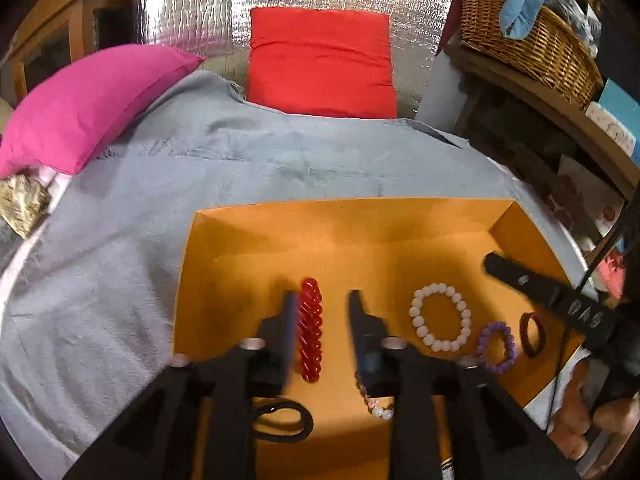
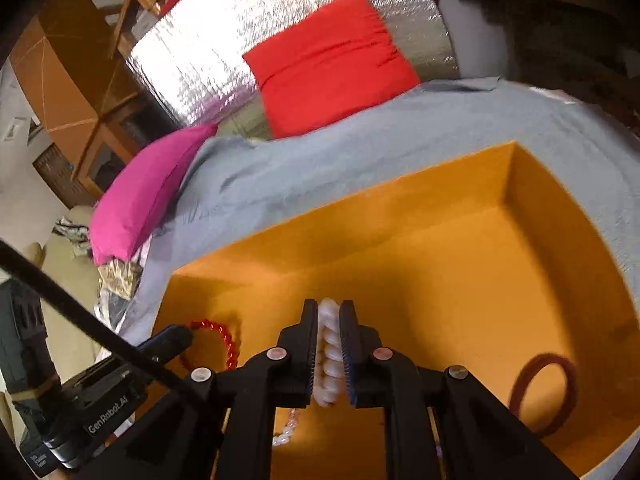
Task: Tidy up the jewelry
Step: 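Lower both bracelets into the box and open both grippers, then move the left gripper to the pink-white crystal bracelet while the right moves to the silver bangle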
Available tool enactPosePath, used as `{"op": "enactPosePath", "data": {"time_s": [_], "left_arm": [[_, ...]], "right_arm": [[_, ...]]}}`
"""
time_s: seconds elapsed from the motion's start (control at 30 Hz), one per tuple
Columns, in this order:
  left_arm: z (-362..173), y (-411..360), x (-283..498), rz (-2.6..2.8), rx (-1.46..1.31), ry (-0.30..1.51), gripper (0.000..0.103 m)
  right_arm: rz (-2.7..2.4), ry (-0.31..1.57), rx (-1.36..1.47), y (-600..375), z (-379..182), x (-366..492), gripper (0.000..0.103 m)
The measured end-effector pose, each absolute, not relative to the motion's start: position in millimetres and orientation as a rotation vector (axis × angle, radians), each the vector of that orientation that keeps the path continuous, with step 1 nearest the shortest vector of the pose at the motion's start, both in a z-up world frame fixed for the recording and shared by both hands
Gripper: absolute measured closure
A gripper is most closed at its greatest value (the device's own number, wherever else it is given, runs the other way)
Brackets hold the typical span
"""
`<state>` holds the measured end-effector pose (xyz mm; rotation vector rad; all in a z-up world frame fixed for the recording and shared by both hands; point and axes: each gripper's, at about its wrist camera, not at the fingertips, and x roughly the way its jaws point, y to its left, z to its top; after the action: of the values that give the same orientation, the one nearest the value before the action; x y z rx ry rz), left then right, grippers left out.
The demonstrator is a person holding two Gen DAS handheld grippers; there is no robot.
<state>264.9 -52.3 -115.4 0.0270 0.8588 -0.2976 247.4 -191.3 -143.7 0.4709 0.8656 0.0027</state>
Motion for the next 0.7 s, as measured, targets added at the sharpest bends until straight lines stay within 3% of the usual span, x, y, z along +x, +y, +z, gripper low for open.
{"op": "enactPosePath", "data": {"time_s": [0.13, 0.23, 0.3, 0.5, 0.7], "left_arm": [[-103.9, -49.3, 250.4, -0.261, 0.056, 0.825, 0.062], [-90.2, -41.7, 230.9, -0.224, 0.066, 0.787, 0.054], [-81.7, -37.2, 214.9, -0.199, 0.086, 0.753, 0.042], [-67.1, -11.5, 163.4, -0.118, 0.093, 0.679, 0.041], [-103.7, 15.8, 97.6, -0.113, 0.058, 0.745, 0.033]], "right_arm": [[0.002, 0.828, 0.464, -200.9, -128.4, 234.7, 0.083], [0.017, 0.802, 0.446, -201.0, -113.6, 218.1, 0.083], [0.035, 0.789, 0.433, -198.4, -104.1, 206.1, 0.083], [0.075, 0.758, 0.41, -193.3, -82.9, 163.8, 0.081], [0.076, 0.786, 0.388, -194.3, -86.4, 95.1, 0.081]]}}
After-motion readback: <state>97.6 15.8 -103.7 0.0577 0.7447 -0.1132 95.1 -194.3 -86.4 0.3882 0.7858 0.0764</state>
